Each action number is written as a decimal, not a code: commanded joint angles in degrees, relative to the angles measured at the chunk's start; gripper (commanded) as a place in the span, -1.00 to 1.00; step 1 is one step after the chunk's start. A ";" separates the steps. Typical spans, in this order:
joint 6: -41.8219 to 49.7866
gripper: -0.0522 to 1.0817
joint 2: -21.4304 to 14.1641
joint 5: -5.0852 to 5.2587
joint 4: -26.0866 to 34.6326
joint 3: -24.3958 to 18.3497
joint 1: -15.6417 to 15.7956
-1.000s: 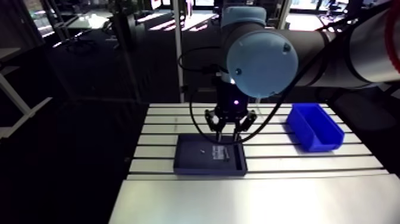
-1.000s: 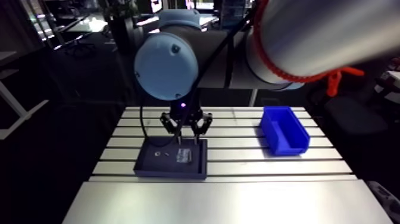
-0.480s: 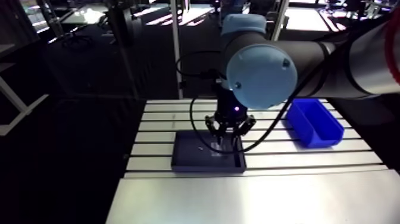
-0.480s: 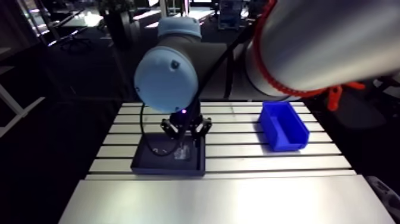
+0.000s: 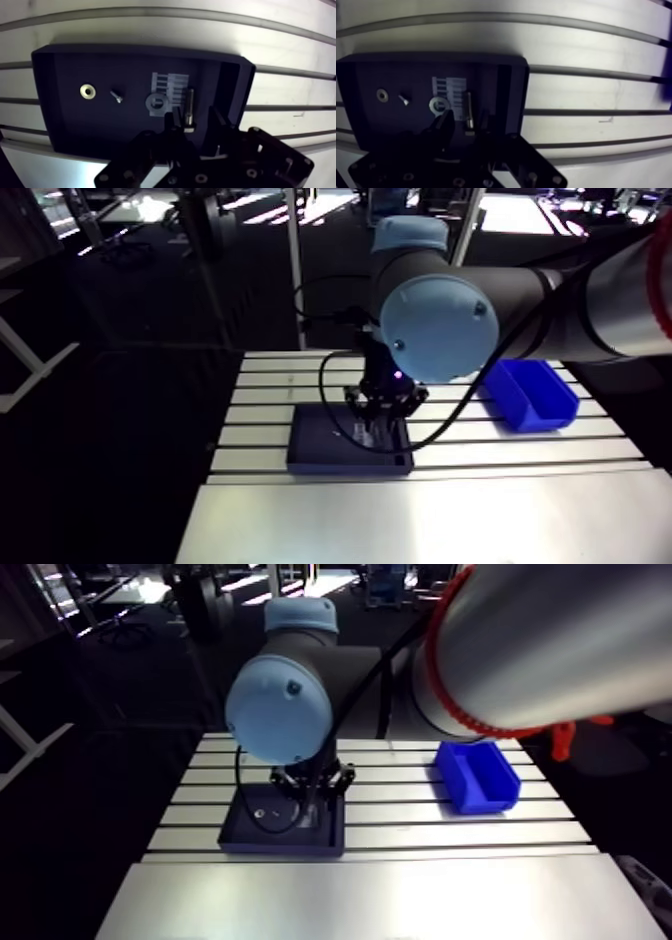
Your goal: Pick up the M10 bolt from the tray and put it into the blue bin.
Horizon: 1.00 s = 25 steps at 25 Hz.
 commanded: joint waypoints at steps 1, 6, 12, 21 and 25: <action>-0.09 0.12 0.43 0.10 -0.04 0.49 -0.33; -0.09 0.12 0.52 0.10 -0.04 0.58 -0.33; -0.18 0.15 0.61 0.28 -2.77 1.11 -0.33; -0.18 0.17 1.31 0.10 -2.85 1.37 -0.33; -0.09 0.17 1.40 0.10 -2.85 1.46 -0.33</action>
